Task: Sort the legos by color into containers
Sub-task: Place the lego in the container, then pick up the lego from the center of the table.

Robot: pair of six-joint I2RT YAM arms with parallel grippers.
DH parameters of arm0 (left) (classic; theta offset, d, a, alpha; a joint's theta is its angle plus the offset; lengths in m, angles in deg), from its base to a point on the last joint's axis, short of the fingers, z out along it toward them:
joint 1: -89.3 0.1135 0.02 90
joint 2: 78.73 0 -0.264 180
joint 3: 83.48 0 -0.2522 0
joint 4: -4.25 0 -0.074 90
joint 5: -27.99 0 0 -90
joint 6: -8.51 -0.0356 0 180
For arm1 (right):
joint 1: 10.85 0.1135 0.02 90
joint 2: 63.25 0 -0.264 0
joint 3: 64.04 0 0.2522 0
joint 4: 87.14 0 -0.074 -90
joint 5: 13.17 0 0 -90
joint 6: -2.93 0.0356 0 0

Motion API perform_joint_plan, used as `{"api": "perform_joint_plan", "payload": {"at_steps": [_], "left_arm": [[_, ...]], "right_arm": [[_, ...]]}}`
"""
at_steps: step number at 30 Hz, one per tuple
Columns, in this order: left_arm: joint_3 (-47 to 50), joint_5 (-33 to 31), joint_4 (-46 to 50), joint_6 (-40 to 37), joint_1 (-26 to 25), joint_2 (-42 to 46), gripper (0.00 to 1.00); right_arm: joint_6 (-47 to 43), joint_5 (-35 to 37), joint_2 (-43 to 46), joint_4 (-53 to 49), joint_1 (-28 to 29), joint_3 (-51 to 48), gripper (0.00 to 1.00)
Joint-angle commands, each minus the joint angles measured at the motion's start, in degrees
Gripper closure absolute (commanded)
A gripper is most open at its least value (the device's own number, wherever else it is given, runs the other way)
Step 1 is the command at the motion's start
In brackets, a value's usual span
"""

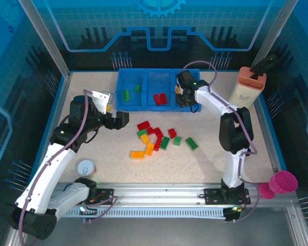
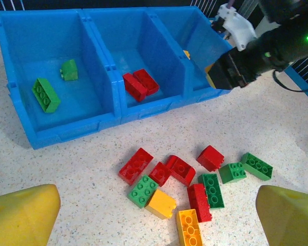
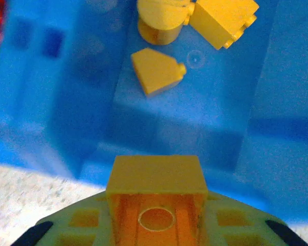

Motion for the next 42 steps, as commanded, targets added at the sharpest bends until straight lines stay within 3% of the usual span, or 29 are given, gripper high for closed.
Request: {"api": "perform_joint_plan", "payload": {"at_steps": [1, 14, 25, 32, 42], "left_arm": [[-0.28, -0.84, 0.22, -0.46, 0.33, -0.09, 0.01], [-0.41, -0.94, 0.05, -0.71, 0.33, -1.39, 0.01], [-0.56, -2.99, -0.75, -0.57, 0.33, -1.27, 0.01], [0.25, -4.10, -0.75, -0.15, 0.33, -0.39, 0.01], [0.03, -5.14, 0.38, -0.50, 0.37, -0.55, 0.01]], "right_arm": [[-2.03, -0.10, -3.58, -1.11, -2.35, 4.73, 0.72], [-2.59, -1.25, -7.39, -0.97, -3.86, 6.75, 0.60], [-3.12, -3.89, -1.51, -0.87, -2.78, 3.23, 0.56], [-7.21, -2.79, 8.52, -2.16, 5.34, -3.13, 0.51], [4.40, -7.48, 7.11, -7.96, 18.44, -4.59, 0.46]]}}
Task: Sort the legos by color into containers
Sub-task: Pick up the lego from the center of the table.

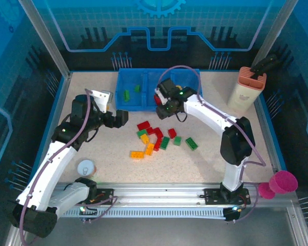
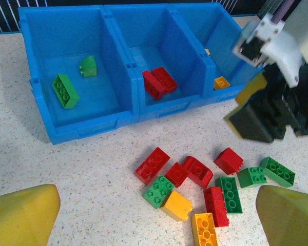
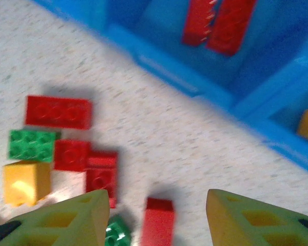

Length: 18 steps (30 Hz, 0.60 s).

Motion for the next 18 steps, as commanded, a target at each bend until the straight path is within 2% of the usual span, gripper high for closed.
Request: {"api": "perform_joint_plan", "payload": {"at_steps": [1, 10, 18], "left_arm": [[-0.02, -0.98, 0.58, -0.63, 0.31, 0.93, 0.01], [0.86, -1.66, -0.09, 0.03, 0.48, 1.37, 0.01], [1.21, -1.63, -0.07, 0.20, 0.74, 1.37, 0.01]], "right_arm": [[5.97, -2.83, -2.73, -3.78, 3.87, -0.70, 0.46], [14.48, -9.57, -11.10, -4.40, 11.72, 2.40, 0.47], [14.81, -9.91, -15.02, -3.90, 13.06, 4.55, 0.47]]}}
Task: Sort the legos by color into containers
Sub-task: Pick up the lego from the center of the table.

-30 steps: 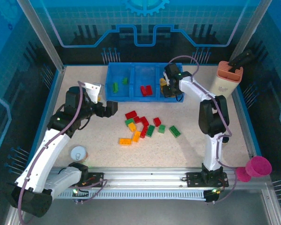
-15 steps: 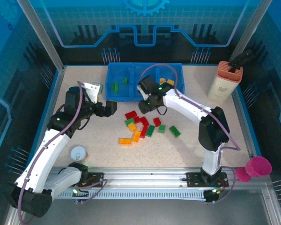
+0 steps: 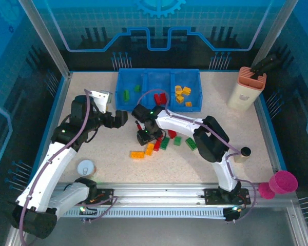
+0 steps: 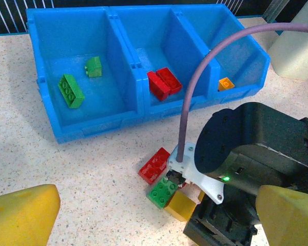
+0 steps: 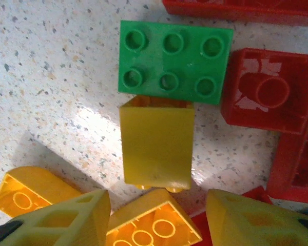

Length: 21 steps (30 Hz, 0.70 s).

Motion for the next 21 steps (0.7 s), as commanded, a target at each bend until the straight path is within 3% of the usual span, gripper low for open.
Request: {"api": "perform_joint_plan", "payload": {"at_steps": [1, 12, 19, 21], "left_arm": [[0.95, -0.76, -0.22, 0.15, 0.71, 0.69, 0.01], [1.08, -0.99, 0.04, 0.26, 0.87, 0.77, 0.01], [1.24, -1.21, 0.00, 0.16, 0.88, 0.81, 0.01], [1.30, -1.18, -0.05, 0.11, 0.88, 0.73, 0.01]], "right_arm": [[1.20, -0.85, -1.45, -0.93, 0.31, 2.34, 0.47], [-0.73, -0.34, -8.15, -0.56, 0.37, 6.63, 0.47], [-1.75, 2.33, -7.48, -2.03, 0.41, 5.78, 0.70], [-2.62, 2.93, -5.20, -2.63, 0.15, 4.58, 0.72]]}}
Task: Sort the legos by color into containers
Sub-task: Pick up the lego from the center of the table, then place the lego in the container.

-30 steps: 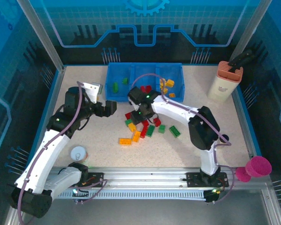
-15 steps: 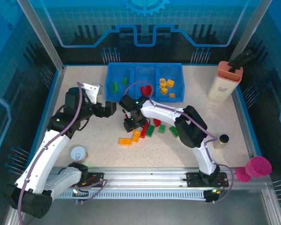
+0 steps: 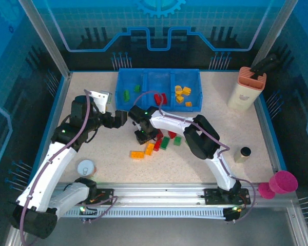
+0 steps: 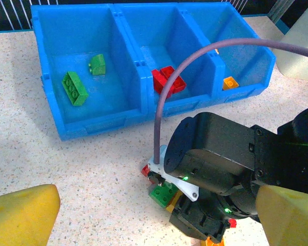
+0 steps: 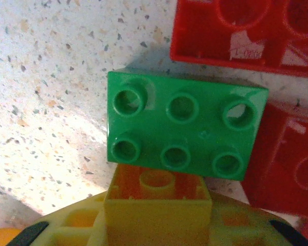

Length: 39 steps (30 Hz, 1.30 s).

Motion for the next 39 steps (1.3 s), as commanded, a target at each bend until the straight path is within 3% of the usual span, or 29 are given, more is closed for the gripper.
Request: {"api": "perform_joint_plan", "payload": {"at_steps": [1, 6, 11, 20, 31, 39], "left_arm": [[0.96, -0.64, -0.05, 0.07, 0.51, 0.69, 0.01], [0.91, -0.07, -0.05, -0.28, 0.60, 0.08, 0.01], [1.17, 0.39, -0.13, -0.89, 0.77, 0.07, 0.01], [0.76, 0.46, 0.07, -1.16, 0.86, -0.79, 0.01], [-1.08, 0.23, 0.68, -2.01, 0.86, -2.45, 0.01], [-2.38, -0.93, 0.79, -2.30, 0.99, -3.64, 0.01]], "right_arm": [[-1.70, 1.50, 3.76, -3.43, -0.01, -1.59, 0.73], [-6.99, 3.72, 11.13, -9.54, -4.90, -4.17, 0.75], [-12.22, 8.95, 16.81, -10.39, -14.93, -6.00, 0.75], [-18.95, 21.20, 12.50, -4.67, -26.53, 0.74, 0.74], [-19.93, 23.08, -1.90, -4.73, -29.39, 14.11, 0.69], [-20.05, 21.99, -1.57, -2.11, -29.48, 12.11, 0.60]]}}
